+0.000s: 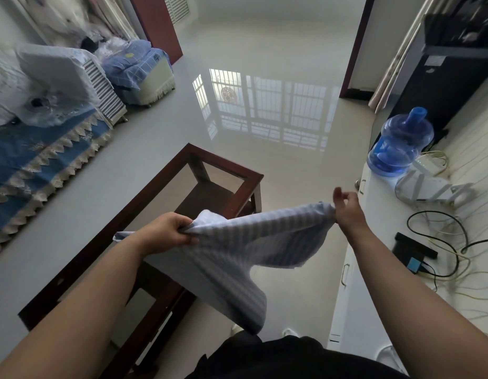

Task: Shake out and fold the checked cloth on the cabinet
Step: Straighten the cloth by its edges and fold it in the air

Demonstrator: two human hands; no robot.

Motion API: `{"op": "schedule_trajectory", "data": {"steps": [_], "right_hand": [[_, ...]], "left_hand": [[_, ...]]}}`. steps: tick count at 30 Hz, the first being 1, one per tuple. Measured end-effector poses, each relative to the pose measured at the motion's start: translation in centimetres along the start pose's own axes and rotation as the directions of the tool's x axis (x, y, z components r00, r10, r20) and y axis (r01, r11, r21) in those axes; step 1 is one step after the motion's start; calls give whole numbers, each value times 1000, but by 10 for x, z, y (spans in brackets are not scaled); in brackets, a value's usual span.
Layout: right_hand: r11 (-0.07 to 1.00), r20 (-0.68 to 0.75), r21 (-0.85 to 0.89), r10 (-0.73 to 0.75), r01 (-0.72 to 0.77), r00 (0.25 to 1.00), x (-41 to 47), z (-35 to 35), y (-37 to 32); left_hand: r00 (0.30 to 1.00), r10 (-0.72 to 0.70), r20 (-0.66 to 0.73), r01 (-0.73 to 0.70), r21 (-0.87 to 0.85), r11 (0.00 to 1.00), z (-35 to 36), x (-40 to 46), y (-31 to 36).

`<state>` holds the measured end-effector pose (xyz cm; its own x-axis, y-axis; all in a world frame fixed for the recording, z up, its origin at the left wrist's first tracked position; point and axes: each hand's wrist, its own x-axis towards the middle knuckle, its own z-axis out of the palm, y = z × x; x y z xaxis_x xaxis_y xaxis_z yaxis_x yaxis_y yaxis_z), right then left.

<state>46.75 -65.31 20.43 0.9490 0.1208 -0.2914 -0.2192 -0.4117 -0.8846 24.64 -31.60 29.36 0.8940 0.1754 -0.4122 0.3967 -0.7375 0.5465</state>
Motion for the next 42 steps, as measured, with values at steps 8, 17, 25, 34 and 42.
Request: {"op": "schedule_trajectory", "data": {"steps": [8, 17, 25, 34, 42], "right_hand": [[843, 112, -484, 325, -234, 939, -13, 11, 39], [778, 130, 583, 194, -233, 972, -3, -21, 12], [889, 480, -379, -50, 258, 876, 0, -45, -50], [352, 673, -684, -33, 639, 739, -56, 44, -80], [451, 825, -347, -270, 823, 496, -75, 99, -63]], "left_hand": [[999, 38, -25, -37, 32, 999, -5, -4, 22], [999, -49, 4, 48, 61, 997, 1, -9, -5], [998, -60, 29, 57, 101, 993, 2, -7, -12], [984, 131, 124, -162, 289, 943, 3, -1, 46], [969, 93, 227, -158, 286, 945, 0, -11, 50]]}}
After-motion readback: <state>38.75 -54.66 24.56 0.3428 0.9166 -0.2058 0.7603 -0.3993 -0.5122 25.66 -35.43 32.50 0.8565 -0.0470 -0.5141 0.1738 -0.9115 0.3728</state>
